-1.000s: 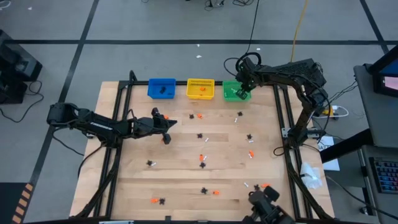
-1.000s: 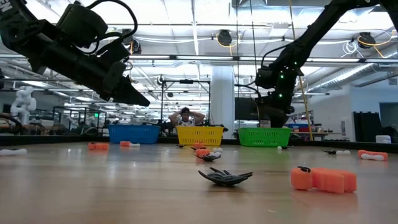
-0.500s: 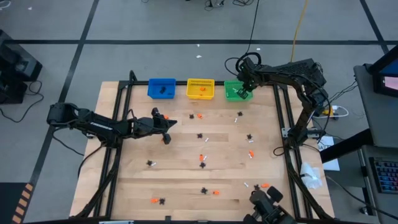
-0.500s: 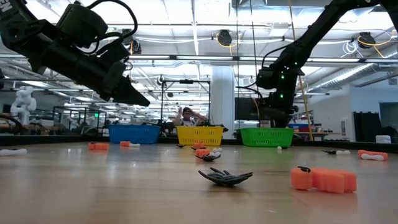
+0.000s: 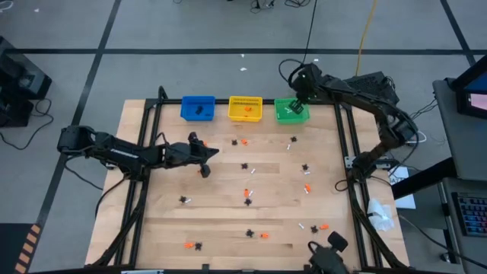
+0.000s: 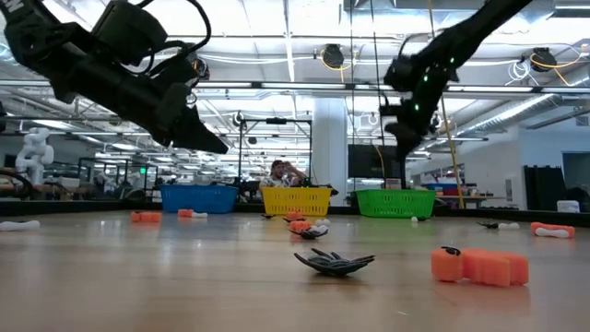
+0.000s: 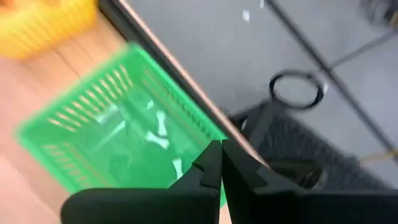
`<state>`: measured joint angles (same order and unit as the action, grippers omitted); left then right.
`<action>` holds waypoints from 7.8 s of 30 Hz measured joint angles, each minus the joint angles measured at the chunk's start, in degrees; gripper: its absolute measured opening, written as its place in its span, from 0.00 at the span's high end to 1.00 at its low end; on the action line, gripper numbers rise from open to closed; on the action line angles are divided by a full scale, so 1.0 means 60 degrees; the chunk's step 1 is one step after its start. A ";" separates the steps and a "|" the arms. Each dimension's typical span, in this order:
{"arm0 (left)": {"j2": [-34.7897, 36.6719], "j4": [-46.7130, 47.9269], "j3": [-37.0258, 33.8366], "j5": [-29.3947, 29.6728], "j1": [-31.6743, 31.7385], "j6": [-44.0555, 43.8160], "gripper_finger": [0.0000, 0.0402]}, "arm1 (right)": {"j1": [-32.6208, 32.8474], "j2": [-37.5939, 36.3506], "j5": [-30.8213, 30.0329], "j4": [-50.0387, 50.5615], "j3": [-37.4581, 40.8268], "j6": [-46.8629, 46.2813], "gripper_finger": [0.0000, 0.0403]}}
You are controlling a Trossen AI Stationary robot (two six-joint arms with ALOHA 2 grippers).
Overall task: Sort Halloween decoration
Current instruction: Put the orange skeleton toy into the yellow bin, then put the black spider toy into the blue bin
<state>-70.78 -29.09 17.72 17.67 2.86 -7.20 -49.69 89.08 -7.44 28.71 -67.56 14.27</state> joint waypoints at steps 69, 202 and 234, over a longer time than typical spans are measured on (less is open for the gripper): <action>-0.1846 0.9307 0.2865 -0.1940 -0.0142 -0.0500 0.60 | 0.3974 -0.0285 0.2040 -1.0102 0.4351 -0.0505 0.86; -0.5606 0.1528 0.4442 -0.2387 0.2796 -0.0264 0.60 | 0.4119 -0.0285 0.2021 -0.9955 0.4358 -0.0646 0.86; -0.5990 0.1711 0.4441 -0.2394 0.3055 0.0326 0.97 | 0.4117 -0.0285 0.2011 -0.9955 0.4358 -0.0575 0.86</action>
<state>-106.73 -18.82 44.37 3.30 21.19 -5.25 -24.99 87.37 4.62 -31.02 -41.41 10.82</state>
